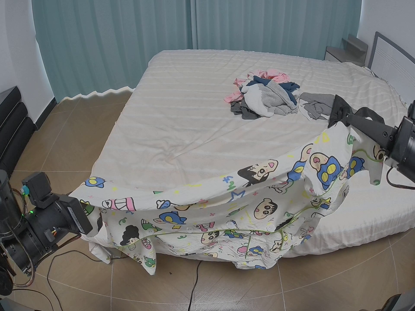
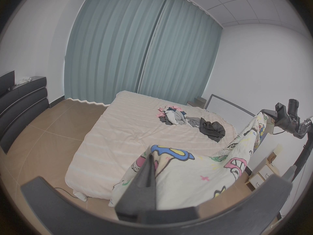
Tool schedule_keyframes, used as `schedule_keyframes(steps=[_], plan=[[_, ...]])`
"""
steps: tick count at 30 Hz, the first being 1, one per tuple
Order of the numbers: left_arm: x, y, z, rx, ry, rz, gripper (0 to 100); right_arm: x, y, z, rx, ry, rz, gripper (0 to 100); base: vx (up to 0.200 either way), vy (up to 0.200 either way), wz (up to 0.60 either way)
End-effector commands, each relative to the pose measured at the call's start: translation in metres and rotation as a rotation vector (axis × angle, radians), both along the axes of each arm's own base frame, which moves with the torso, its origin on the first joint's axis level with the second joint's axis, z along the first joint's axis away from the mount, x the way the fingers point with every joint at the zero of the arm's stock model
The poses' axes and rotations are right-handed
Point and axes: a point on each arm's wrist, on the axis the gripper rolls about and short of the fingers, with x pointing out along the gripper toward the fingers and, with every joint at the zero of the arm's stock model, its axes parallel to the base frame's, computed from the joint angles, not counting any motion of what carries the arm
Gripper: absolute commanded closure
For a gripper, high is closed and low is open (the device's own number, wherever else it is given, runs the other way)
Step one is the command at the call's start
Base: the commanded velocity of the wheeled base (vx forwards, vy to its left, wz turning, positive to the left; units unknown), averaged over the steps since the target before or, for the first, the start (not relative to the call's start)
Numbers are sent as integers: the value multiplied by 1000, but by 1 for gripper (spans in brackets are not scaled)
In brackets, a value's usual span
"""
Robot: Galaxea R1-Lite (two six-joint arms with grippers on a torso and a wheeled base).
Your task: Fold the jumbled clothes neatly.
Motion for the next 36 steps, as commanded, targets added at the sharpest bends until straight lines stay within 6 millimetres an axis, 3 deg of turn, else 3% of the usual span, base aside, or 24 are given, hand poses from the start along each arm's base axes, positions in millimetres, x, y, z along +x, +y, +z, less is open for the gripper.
schedule_keyframes(steps=[1, 21, 36], plan=[[19, -10, -3, 17, 31, 1, 100, 15, 4, -2, -3, 6, -16, 100, 0, 0, 0], [64, -21, 5, 15, 19, 49, 100, 53, 9, -6, 3, -16, -76, 100, 190, 0, 0], [110, -36, -6, 36, 65, 66, 100, 92, 15, -31, -30, 38, -116, 100, 200, 0, 0]])
